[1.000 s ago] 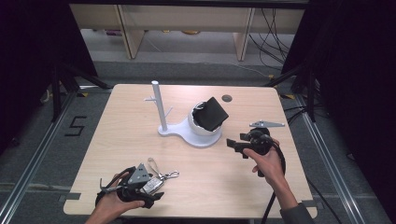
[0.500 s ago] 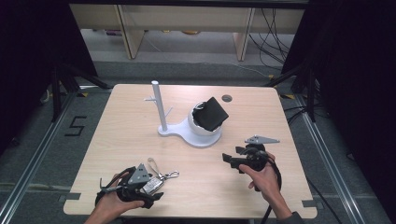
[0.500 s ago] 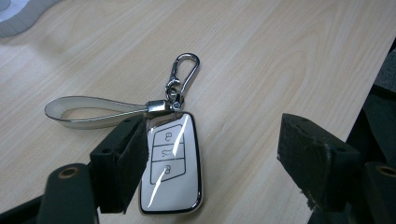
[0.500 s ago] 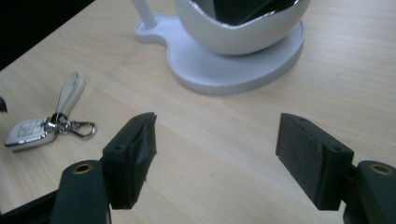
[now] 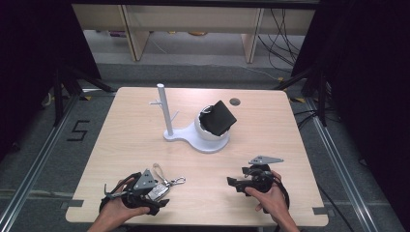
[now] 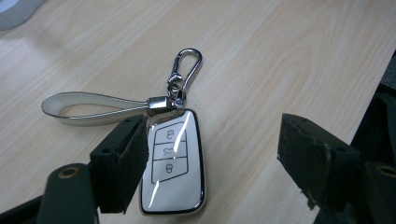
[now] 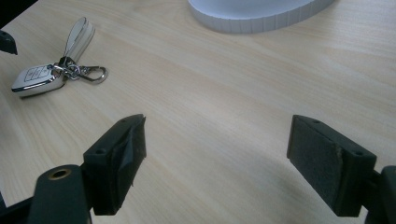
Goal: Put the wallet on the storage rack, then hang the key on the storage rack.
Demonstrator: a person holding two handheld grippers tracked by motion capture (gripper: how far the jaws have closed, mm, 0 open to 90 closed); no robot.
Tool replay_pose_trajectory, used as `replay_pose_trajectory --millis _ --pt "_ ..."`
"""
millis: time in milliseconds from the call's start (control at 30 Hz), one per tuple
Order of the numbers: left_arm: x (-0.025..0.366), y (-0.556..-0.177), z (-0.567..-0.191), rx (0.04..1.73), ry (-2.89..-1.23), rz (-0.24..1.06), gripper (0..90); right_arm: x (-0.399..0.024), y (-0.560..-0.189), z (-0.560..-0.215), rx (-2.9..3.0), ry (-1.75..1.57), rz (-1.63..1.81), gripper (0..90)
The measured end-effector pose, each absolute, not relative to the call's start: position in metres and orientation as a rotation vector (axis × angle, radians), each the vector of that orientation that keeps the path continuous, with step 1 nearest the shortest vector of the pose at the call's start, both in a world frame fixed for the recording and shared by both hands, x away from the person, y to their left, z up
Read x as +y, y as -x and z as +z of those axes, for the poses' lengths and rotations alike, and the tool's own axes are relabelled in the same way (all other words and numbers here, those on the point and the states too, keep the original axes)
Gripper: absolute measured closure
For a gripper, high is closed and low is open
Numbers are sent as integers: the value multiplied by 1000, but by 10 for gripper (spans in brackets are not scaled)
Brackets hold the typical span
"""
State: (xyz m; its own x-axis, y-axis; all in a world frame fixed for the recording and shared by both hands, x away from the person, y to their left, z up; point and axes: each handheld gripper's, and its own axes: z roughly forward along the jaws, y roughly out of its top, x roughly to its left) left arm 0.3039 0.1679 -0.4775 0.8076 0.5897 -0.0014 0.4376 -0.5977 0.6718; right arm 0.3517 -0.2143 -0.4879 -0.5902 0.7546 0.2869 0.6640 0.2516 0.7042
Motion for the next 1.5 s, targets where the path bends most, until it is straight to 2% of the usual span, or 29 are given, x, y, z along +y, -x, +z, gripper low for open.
replay_pose_trajectory --millis 267,600,900,1500 --pt "171 -305 -479 758 -2303 301 244 -217 -340 -491 2407 -1369 1245 175" --pt "166 -307 -475 756 -2306 311 254 -216 -334 -491 2428 -1332 1226 186" --pt "153 -333 -464 700 -2325 325 310 -214 -334 -491 2415 -1358 1252 208" --pt "112 -373 -470 566 -2682 242 471 -213 -334 -491 2438 -1306 1265 236"
